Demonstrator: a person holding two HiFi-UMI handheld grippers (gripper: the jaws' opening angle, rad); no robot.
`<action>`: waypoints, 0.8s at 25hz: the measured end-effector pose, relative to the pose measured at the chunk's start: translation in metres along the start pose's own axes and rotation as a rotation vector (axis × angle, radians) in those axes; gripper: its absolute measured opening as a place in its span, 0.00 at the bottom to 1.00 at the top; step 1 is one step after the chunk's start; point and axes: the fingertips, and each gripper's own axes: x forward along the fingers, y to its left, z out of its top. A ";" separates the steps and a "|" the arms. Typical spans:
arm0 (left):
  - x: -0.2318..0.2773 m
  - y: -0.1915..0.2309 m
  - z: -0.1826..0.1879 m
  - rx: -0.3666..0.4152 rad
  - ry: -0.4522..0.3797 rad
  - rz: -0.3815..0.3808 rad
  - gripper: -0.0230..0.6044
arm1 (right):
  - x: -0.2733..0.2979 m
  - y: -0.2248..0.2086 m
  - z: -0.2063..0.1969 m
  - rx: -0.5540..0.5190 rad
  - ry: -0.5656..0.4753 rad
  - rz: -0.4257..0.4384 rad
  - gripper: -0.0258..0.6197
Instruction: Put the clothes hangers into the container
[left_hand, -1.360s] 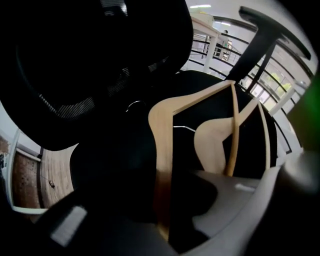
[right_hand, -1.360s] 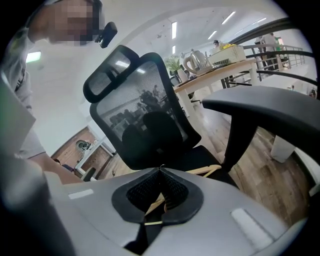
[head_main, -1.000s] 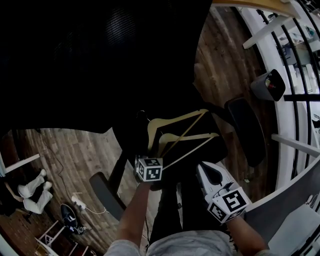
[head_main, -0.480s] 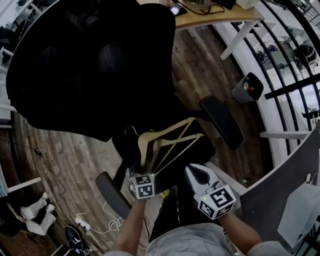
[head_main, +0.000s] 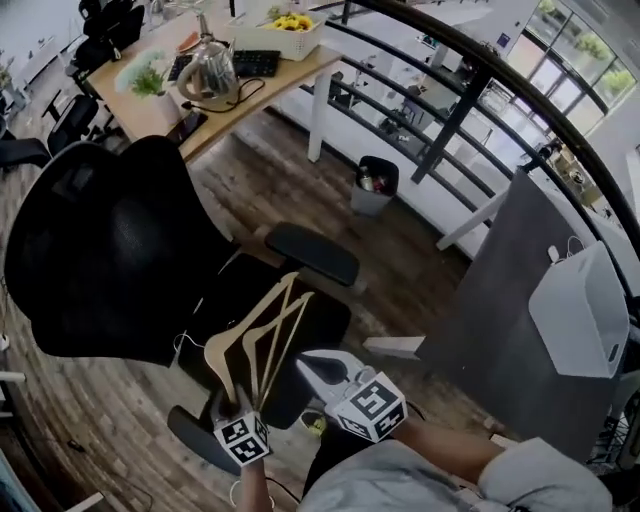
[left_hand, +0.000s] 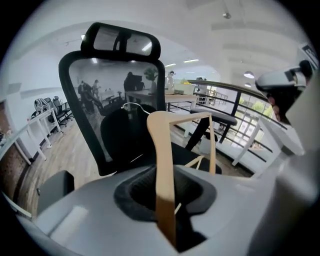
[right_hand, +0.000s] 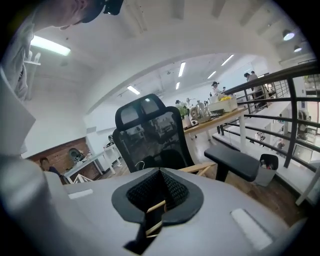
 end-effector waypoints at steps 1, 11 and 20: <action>-0.002 -0.003 0.007 0.018 -0.019 -0.017 0.17 | -0.008 -0.002 0.006 -0.007 -0.027 -0.024 0.04; -0.073 -0.024 0.029 0.130 -0.168 -0.097 0.17 | -0.119 0.009 0.032 -0.069 -0.188 -0.170 0.04; -0.129 -0.041 0.077 0.196 -0.334 -0.184 0.17 | -0.187 0.023 0.044 -0.089 -0.265 -0.292 0.04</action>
